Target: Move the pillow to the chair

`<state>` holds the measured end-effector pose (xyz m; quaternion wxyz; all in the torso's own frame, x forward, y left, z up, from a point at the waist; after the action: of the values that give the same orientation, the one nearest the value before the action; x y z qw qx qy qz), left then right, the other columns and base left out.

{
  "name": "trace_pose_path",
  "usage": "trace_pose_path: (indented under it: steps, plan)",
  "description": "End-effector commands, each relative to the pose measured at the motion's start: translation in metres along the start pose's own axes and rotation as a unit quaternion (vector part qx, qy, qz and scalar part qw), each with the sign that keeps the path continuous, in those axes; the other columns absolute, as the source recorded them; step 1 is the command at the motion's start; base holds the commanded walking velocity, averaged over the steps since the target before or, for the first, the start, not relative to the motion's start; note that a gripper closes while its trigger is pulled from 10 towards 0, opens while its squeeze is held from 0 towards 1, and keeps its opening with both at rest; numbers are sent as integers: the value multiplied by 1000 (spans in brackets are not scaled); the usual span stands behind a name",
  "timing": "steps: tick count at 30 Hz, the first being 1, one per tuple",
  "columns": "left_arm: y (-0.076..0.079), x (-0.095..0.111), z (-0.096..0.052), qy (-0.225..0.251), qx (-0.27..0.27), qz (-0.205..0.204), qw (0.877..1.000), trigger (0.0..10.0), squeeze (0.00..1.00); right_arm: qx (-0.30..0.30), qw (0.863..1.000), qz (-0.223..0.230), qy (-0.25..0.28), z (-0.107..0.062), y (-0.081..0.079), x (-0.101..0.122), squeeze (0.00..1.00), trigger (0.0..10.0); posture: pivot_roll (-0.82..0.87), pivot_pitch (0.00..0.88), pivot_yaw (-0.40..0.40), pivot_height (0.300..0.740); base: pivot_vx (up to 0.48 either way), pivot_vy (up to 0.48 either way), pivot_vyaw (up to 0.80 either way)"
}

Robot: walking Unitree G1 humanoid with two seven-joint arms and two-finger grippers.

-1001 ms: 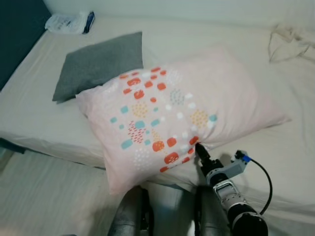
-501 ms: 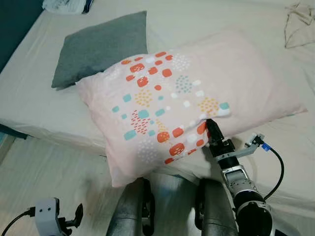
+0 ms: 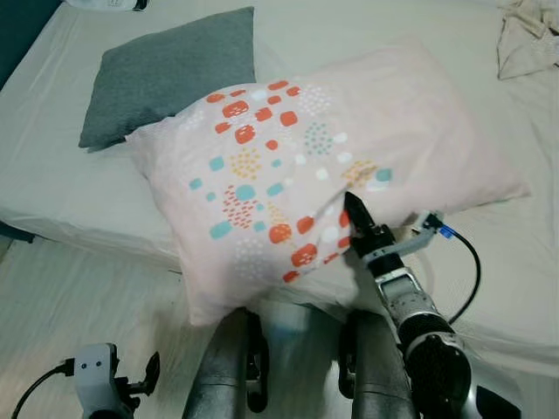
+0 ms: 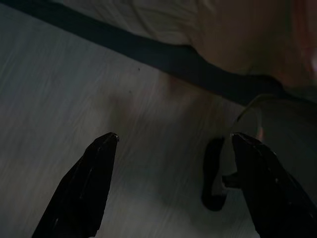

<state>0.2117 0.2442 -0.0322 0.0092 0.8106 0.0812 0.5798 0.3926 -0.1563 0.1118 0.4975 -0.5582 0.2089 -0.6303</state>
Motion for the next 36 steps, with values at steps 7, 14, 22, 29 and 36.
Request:
trace_pose_path:
  steps: [7,14,22,29,36]
  plan:
    - [-2,-8,5,-24,15,-14,999,10000,0,14,1000,-10,-15,4,-5,2,0,0,170,443,77,638,0,0,0]
    - [6,3,27,-18,8,-19,1000,10000,0,14,996,-70,-44,19,-14,5,0,0,121,370,54,638,0,0,0]
    - [4,38,59,22,17,-27,999,10000,0,20,979,-153,-136,31,-29,-42,0,0,41,252,18,638,0,0,0]
    - [-37,73,71,56,85,-54,993,10000,0,112,972,-129,-161,32,-53,-61,0,0,-3,160,-1,663,0,0,0]
    - [-27,64,75,36,82,-62,994,10000,0,145,970,-120,-153,40,-68,-61,0,0,-5,100,-8,693,0,0,0]
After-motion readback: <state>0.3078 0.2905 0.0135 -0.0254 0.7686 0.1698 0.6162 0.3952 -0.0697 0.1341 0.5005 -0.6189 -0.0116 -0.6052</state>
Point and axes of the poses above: a point about 5 cm out from each wrist's last joint towards the gripper, its own z axis pointing out of the wrist towards the gripper, its own x axis along the axis of the wrist's last joint, y = z × x, the point moved 4 cm from there along z, pointing out of the wrist towards the gripper, and after that the axes turned 1 degree about z, right-handed, at the moved point
